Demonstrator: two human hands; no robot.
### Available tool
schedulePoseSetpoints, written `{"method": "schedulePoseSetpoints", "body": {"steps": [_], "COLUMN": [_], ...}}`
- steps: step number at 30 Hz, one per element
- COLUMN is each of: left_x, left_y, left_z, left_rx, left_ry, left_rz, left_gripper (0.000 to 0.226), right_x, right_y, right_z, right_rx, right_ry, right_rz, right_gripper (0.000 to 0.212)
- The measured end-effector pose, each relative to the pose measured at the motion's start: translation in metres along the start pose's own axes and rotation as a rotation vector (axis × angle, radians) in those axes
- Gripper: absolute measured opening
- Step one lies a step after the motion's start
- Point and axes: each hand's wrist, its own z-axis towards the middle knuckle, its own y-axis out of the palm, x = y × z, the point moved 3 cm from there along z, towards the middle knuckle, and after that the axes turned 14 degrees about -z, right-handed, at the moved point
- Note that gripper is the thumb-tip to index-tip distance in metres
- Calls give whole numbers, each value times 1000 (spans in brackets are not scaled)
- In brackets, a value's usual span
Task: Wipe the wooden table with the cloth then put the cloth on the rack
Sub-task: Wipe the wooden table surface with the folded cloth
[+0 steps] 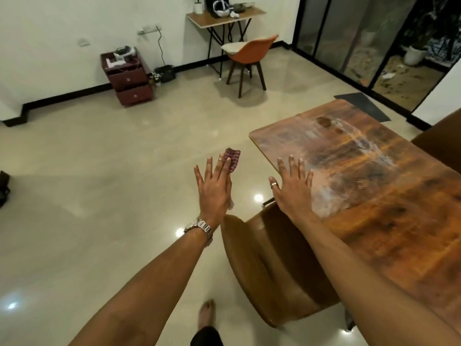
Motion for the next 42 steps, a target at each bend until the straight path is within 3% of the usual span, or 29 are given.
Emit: {"method": "schedulePoseSetpoints", "body": {"steps": [9,17,28,42], "left_x": [-109,-147,-127,-19], "left_y": [-24,-2,114,266], "left_z": [76,166,282,379], "left_rx": [4,-77,-294,-562], "left_ry": [75,174,345,581], "left_rz": [9,-48,-124,-261], "left_gripper": [46,49,53,52], "right_x": [-88,-74,-2,104], "right_y": [21,31,74,80], "right_z": [75,119,191,198], "right_rx": [-16,-31,-75,-89], "right_ry": [105,321,566,977], "right_rz": [-1,-13,-22,0], "right_gripper": [62,62,62,61]}}
